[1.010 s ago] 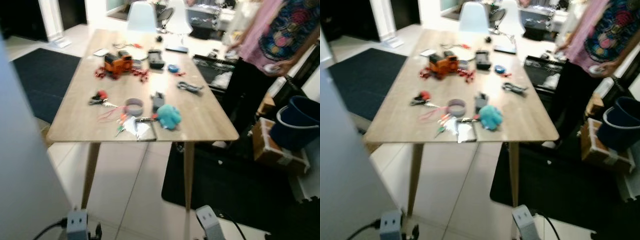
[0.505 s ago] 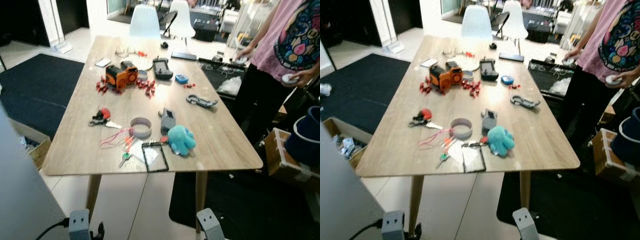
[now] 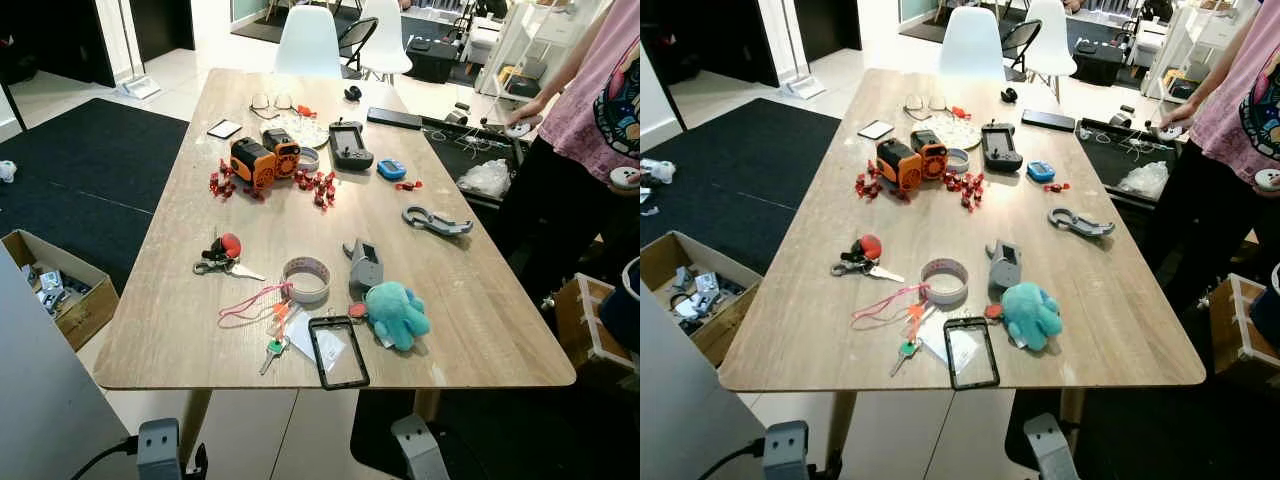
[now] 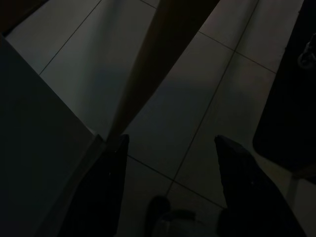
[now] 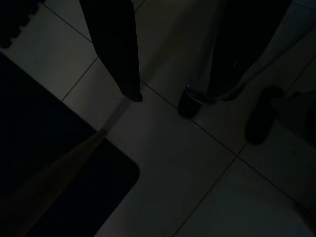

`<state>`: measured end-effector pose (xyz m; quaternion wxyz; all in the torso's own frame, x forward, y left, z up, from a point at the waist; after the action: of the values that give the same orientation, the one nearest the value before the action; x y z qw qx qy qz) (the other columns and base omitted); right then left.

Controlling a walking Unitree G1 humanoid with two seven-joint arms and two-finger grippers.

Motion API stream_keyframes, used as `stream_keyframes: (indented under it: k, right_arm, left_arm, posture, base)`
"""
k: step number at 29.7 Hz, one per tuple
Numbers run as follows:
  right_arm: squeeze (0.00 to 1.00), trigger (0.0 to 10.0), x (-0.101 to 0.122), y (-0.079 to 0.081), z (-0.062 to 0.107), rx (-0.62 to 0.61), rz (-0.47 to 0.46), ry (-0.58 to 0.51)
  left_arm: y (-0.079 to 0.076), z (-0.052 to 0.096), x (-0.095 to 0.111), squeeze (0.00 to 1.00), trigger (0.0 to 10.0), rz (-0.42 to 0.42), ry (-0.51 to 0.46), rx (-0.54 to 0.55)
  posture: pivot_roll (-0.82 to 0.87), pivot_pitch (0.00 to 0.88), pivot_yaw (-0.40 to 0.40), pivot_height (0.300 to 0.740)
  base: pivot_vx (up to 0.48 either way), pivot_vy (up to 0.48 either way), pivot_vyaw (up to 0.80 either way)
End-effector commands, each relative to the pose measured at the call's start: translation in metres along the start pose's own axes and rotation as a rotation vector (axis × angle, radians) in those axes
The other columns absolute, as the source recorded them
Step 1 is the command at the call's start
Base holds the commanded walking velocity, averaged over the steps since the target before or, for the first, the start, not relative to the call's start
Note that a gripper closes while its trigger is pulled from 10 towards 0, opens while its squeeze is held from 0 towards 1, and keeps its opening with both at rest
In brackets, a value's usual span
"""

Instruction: Hang keys on a hook

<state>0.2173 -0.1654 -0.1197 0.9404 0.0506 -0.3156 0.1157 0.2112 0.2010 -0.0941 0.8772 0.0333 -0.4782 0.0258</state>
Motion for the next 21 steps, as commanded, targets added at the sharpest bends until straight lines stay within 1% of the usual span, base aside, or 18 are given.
stream_keyframes:
  k: [1, 9, 16, 20, 21]
  right_arm:
    - [0.00, 10.0, -0.0099, -0.0046, 0.0026, -0.015, -0.006, 0.027]
    - [0.00, 10.0, -0.0144, -0.0040, 0.0035, -0.019, -0.018, 0.032]
    - [0.00, 10.0, -0.0178, -0.0041, 0.0044, -0.021, -0.022, 0.038]
    - [0.00, 10.0, -0.0178, -0.0043, 0.0044, -0.022, -0.022, 0.039]
    - [0.00, 10.0, -0.0177, -0.0043, 0.0043, -0.022, -0.022, 0.038]
  left_arm:
    - [0.0003, 0.0032, -0.0054, 0.00, 10.0, -0.002, 0.010, 0.004]
    - [-0.0001, 0.0034, -0.0040, 0.00, 10.0, -0.010, 0.000, -0.001]
    - [-0.0032, 0.0035, -0.0023, 0.00, 10.0, -0.040, -0.012, -0.022]
    - [-0.0048, 0.0035, -0.0028, 0.00, 10.0, -0.060, -0.009, -0.035]
    - [-0.0048, 0.0036, -0.0033, 0.00, 10.0, -0.052, -0.006, -0.035]
  posture:
    - [0.07, 0.056, -0.090, 0.740]
    - [0.07, 0.056, -0.086, 0.740]
    - [0.07, 0.058, -0.084, 0.740]
    - [0.07, 0.059, -0.084, 0.740]
    - [0.07, 0.059, -0.083, 0.740]
  base:
    - [0.000, 0.000, 0.00]
    - [0.000, 0.000, 0.00]
    - [0.000, 0.000, 0.00]
    - [0.000, -0.377, 0.00]
    - [0.000, -0.461, 0.00]
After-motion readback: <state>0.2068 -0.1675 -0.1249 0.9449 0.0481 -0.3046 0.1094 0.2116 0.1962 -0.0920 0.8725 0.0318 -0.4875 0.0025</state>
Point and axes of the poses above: a point about 5 cm out from each wrist's last joint towards the gripper, its own z axis pointing back from the gripper into the wrist, its own x axis along the axis of the wrist's last joint, y = z × x, the point moved 5 cm from there along -z, pointing out of the wrist towards the gripper, and after that the axes turned 7 degrees about -z, right-handed, at the moved point
